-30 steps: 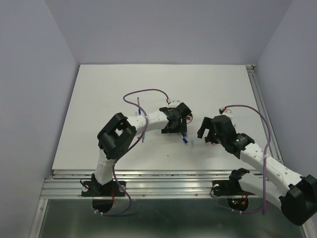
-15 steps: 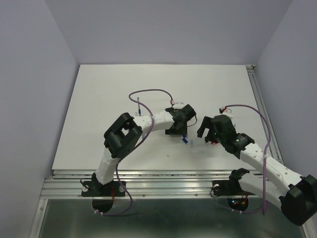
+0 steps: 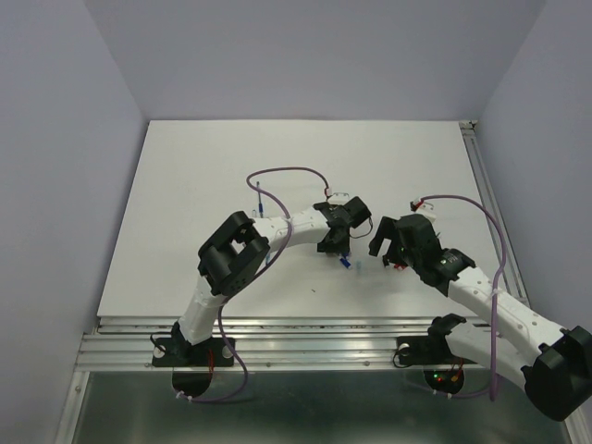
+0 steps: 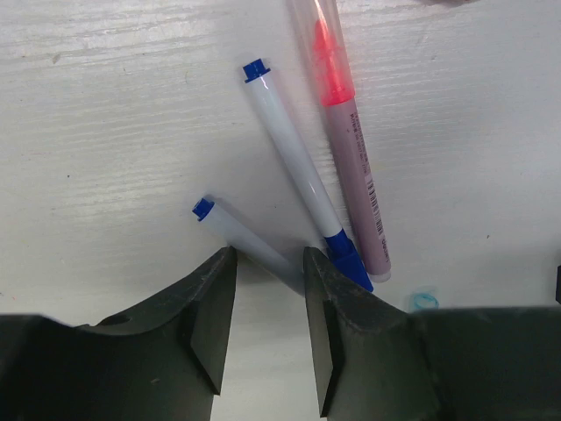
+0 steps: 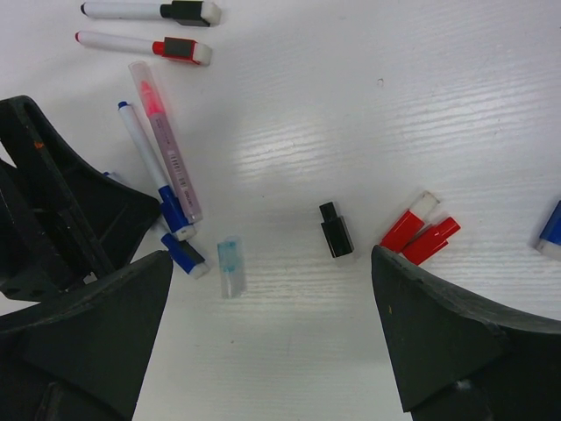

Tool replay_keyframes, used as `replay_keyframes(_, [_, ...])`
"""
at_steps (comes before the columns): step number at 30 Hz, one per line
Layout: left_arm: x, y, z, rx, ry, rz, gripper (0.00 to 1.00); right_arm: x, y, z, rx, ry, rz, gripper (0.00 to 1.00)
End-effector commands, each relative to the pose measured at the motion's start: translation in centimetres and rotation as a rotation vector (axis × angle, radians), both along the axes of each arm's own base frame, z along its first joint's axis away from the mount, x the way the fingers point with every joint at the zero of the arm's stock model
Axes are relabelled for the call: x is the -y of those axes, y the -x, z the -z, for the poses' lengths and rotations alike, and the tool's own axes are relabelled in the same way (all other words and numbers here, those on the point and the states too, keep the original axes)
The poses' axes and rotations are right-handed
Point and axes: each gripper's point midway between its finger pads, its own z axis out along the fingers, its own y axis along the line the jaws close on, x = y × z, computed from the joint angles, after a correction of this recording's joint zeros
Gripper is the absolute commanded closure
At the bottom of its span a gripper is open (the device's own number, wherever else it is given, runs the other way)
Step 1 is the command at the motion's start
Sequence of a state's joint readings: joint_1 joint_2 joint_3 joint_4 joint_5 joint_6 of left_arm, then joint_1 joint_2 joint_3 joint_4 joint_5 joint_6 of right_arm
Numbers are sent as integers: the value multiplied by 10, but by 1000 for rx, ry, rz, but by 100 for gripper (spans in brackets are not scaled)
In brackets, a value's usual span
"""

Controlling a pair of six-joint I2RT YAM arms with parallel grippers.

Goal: Open the pen caps

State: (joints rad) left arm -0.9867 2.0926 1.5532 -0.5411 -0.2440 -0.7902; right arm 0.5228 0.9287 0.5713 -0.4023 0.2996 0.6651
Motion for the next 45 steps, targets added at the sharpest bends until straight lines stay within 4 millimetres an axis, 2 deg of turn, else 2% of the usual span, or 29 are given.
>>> replay_keyframes(1, [-2, 7, 8, -24, -36, 14, 54, 7, -5, 0, 34, 12, 29, 0])
replay_keyframes(11, [-39, 23, 32, -69, -153, -7, 69, 9, -6, 1, 38, 17, 40, 0])
replay_keyframes(17, [-36, 27, 40, -114, -86, 25, 69, 9, -5, 1, 35, 19, 42, 0])
replay_keyframes(18, [-35, 26, 42, -125, -70, 22, 66, 9, -5, 1, 35, 20, 43, 0])
replay_keyframes(19, [-37, 25, 43, -131, -67, 11, 62, 9, -5, 1, 36, 19, 44, 0])
replay_keyframes(23, [-47, 24, 51, -144, -92, -2, 63, 10, -5, 2, 38, 21, 50, 0])
replay_keyframes(28, [-60, 24, 61, -146, -148, -55, 81, 11, -6, 2, 38, 22, 51, 0])
replay_keyframes(31, [-72, 24, 62, -128, -187, -99, 98, 10, -5, 2, 37, 20, 47, 0])
replay_keyframes(37, [-82, 11, 38, -35, -170, -154, 100, -2, -5, 2, 31, -2, -20, 0])
replay_keyframes(42, [-77, -10, -11, 118, -38, -238, 100, -26, 0, -13, 76, -98, -147, 0])
replay_keyframes(45, [-77, -10, -34, 166, 57, -275, 100, -38, 3, -20, 96, -152, -206, 0])
